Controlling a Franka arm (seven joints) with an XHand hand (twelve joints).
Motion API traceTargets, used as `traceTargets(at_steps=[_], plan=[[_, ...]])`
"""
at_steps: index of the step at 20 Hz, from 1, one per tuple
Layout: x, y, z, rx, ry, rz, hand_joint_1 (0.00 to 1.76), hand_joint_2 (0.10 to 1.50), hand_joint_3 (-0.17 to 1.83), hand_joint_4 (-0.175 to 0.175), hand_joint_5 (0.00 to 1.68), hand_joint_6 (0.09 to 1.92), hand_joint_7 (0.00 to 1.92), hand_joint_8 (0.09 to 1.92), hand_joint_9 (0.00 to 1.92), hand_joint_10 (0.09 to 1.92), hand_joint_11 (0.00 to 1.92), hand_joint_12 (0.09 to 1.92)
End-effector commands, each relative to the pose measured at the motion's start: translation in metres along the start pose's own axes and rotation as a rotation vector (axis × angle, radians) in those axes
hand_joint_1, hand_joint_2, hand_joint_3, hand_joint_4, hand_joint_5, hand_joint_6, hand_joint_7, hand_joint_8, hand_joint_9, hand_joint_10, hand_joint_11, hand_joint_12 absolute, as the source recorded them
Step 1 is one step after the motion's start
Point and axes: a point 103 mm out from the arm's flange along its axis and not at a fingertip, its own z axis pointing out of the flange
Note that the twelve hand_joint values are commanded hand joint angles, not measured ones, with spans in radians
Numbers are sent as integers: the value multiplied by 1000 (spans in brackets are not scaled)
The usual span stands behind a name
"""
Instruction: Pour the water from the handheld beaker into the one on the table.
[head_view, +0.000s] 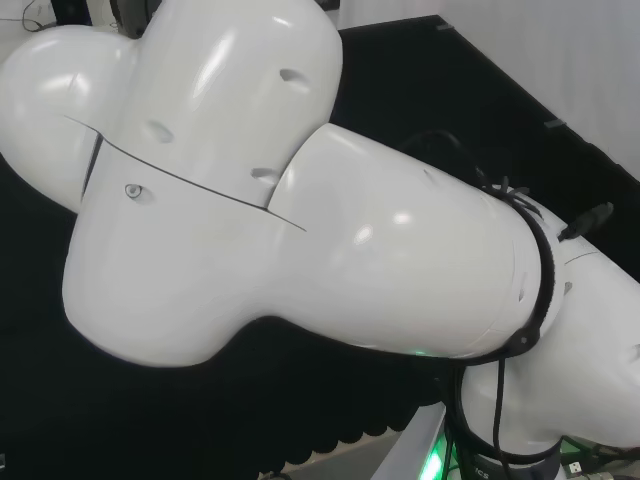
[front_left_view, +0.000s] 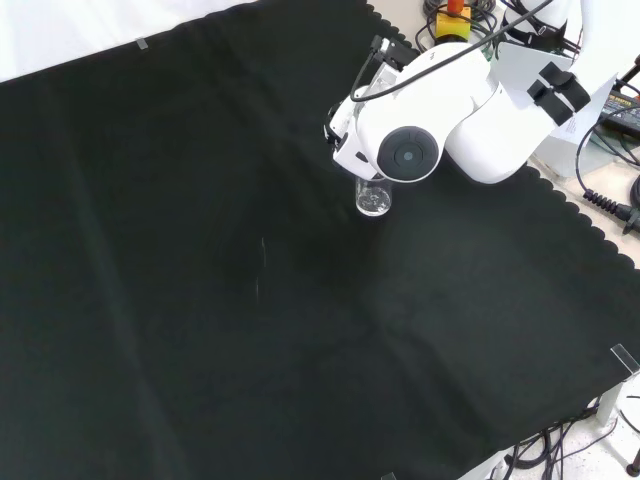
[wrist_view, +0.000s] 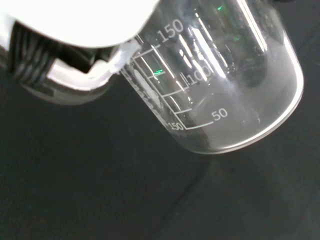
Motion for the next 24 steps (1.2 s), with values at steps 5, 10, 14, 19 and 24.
traceTargets(at_steps=[5,10,14,19,24], plan=[[2,-1,-2,3,-9,5,1336,501,793,-175,1503,263,1593,156,1848,89,1558,661],[2,-1,-2,-3,-10,7,1336,501,793,-175,1502,266,1591,159,1847,90,1558,663],[2,-2,-2,-5,-10,9,1336,501,793,-175,1501,268,1590,162,1847,91,1558,664],[2,-2,-1,-1,-5,5,1336,502,793,-175,1500,270,1589,166,1847,91,1559,665],[2,-3,-1,-1,-7,4,1336,501,794,-175,1499,273,1587,169,1846,92,1558,666]])
